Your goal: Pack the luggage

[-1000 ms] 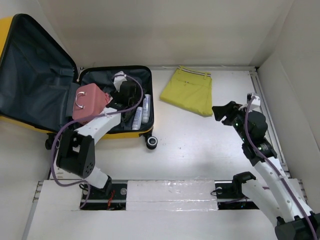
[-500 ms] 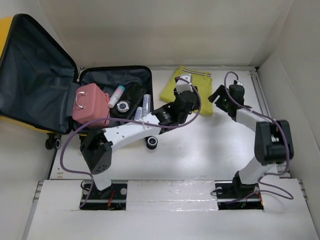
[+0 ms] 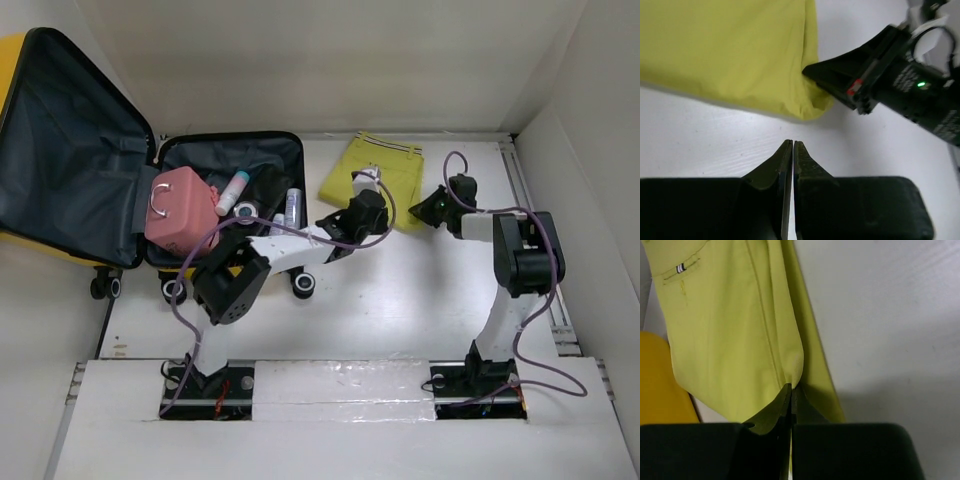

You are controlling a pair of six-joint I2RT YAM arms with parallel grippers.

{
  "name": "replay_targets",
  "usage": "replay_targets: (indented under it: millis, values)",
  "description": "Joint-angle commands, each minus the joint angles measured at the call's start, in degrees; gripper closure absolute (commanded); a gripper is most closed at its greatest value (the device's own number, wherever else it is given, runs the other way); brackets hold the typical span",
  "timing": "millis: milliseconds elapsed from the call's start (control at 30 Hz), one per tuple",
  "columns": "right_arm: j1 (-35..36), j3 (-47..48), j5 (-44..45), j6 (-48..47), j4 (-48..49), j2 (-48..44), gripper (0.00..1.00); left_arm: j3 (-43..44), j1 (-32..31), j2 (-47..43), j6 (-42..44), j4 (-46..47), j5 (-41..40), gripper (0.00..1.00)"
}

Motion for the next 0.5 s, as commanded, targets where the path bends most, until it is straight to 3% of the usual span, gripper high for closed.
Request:
replay_targets:
  millis: [0,100,200,300,467]
  values:
    - [0.5,-3.7,-2.5,4.1,7.7,-1.3,1.00,3.1,-0.4,2.3,-1.0,1.8,1.5,1.00]
    - [0.5,-7.6,0.5,4.8,8.4,-5.2,1.00,3.7,-0.4,3.9,-3.7,-0.3,0.0,0.99]
    - [0.5,-11.5,1.8,4.8,9.8,-10.2,1.00,2.8,-0.4,5.2,-7.9,-1.8,-2.9,0.79]
    - [0.0,-17.6,2.4,5.4,12.2,-14.9,1.00,2.2,-0.4,5.2,-11.3,-3.8,-6.4,0.70]
    - [0.0,-28.7,4.8,6.7,15.6,-22.6,1.00,0.2,0.1,5.7,-20.6,-6.6,-8.7,0.39]
